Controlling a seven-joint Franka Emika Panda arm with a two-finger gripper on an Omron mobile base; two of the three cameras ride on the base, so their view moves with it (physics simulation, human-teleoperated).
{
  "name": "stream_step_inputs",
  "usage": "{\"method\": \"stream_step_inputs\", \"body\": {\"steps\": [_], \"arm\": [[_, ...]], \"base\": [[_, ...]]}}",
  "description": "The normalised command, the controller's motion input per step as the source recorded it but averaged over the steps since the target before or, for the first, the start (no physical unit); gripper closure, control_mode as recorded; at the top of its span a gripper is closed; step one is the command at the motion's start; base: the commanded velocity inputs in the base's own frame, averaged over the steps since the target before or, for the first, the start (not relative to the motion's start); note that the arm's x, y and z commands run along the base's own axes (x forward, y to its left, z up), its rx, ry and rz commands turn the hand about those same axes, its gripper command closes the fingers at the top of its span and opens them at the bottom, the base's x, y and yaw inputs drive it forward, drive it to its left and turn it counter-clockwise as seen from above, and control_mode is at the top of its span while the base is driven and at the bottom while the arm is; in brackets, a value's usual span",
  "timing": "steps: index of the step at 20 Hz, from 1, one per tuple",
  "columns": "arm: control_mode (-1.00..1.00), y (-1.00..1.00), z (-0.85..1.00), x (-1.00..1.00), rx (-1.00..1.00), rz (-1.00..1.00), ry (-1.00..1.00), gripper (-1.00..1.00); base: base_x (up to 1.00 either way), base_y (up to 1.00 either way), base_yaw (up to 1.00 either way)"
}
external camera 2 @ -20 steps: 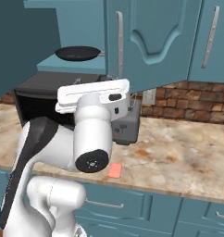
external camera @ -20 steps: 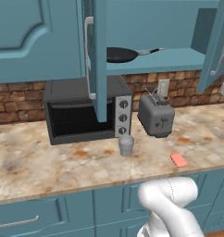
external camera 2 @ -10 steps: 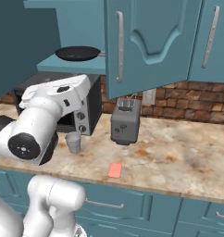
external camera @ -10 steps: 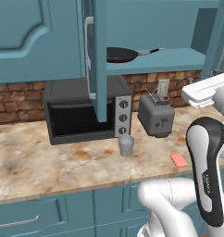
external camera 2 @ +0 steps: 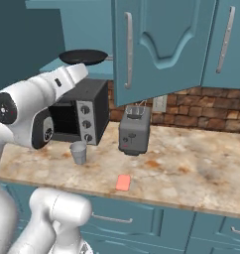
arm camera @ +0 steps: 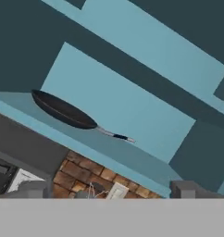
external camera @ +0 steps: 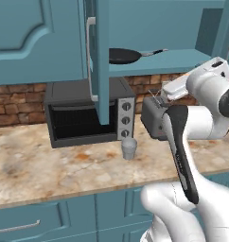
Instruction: Pick the pan from the cabinet and place it on the stove. Then turn on the stove burner for the pan.
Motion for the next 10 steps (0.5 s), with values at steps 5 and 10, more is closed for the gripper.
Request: {"method": "stream_step_inputs", "body": {"steps": [5, 10], "arm": [[-1.0, 0.0, 0.0, 0.62, -0.17, -0.12, 0.29, -1.0], [-1.0, -0.13, -0.01, 0.64, -0.12, -0.09, 0.27, -1.0]], "base": [[0.0, 0.0, 0.0], [0.0, 0.0, 0.0]]}}
